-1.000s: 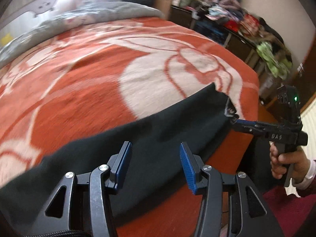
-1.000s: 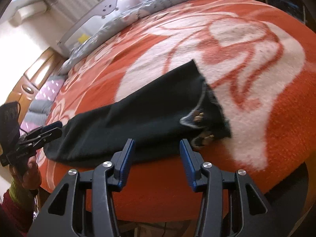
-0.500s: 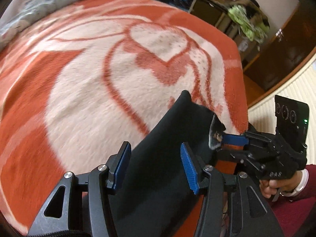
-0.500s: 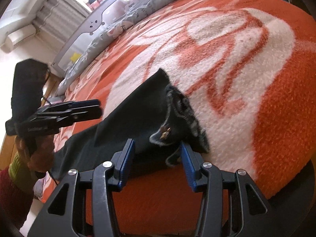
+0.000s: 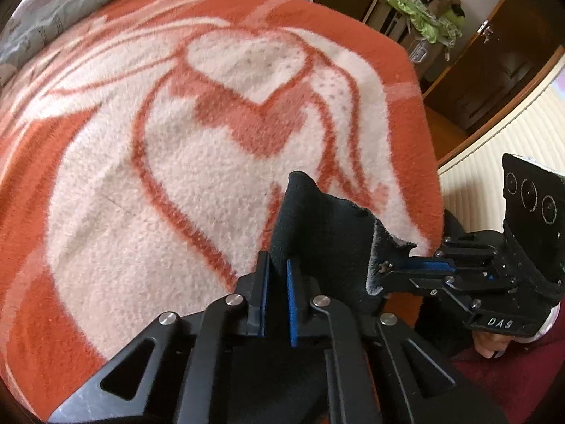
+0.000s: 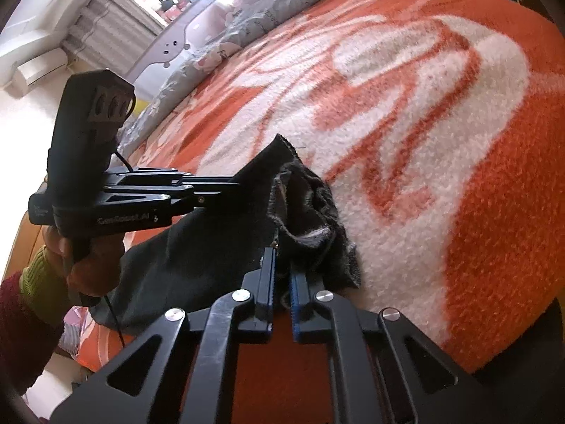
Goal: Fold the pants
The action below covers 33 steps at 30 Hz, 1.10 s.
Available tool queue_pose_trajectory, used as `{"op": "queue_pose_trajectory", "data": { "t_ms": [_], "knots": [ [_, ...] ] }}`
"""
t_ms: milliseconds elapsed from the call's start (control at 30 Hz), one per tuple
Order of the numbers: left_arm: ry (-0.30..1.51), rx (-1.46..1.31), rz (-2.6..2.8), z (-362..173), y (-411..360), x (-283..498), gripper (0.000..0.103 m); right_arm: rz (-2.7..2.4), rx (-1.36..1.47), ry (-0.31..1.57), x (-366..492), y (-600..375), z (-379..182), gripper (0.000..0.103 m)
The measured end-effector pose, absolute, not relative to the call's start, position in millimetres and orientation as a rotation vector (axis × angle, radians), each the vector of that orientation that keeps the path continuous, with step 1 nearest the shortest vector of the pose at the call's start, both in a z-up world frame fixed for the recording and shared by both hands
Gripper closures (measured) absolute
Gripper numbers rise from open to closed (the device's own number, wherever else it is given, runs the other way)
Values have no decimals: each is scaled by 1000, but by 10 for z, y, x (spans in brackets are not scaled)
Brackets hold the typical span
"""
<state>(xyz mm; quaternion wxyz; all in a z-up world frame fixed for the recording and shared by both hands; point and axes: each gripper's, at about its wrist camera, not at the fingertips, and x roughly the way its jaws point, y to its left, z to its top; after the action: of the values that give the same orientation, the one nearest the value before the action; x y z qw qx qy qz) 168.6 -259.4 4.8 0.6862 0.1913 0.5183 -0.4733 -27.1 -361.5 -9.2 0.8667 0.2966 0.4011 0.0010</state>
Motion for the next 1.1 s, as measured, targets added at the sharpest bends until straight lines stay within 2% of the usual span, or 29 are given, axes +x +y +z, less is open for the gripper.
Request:
{"op": "queue_pose_trajectory", "data": {
  "t_ms": [267, 600, 667, 733, 800, 867, 967, 1100],
  "knots": [
    [1117, 426, -1124, 424, -2654, 1453, 97, 51, 662, 773, -520, -3751, 296, 96],
    [1151, 529, -1037, 39, -2832, 1491, 97, 7, 762, 854, -408, -3873, -142, 96],
    [1157, 532, -1010, -5, -2824, 1534, 96, -7, 758, 871, -378, -3861, -178, 92],
    [1168, 541, -991, -26, -2819, 1577, 88, -23, 738, 893, -356, -3852, -189, 91],
    [1187, 533, -980, -38, -2807, 1624, 85, -41, 726, 897, -384, -3874, -176, 77],
    [1208, 511, -980, -43, -2787, 1677, 78, -59, 734, 883, -447, -3905, -163, 72],
    [1242, 496, -981, -83, -2786, 1740, 57, -56, 789, 889, -509, -3948, -221, 71],
    [1289, 497, -985, -193, -2832, 1792, 54, -32, 833, 915, -488, -3867, -378, 71]
  ]
}}
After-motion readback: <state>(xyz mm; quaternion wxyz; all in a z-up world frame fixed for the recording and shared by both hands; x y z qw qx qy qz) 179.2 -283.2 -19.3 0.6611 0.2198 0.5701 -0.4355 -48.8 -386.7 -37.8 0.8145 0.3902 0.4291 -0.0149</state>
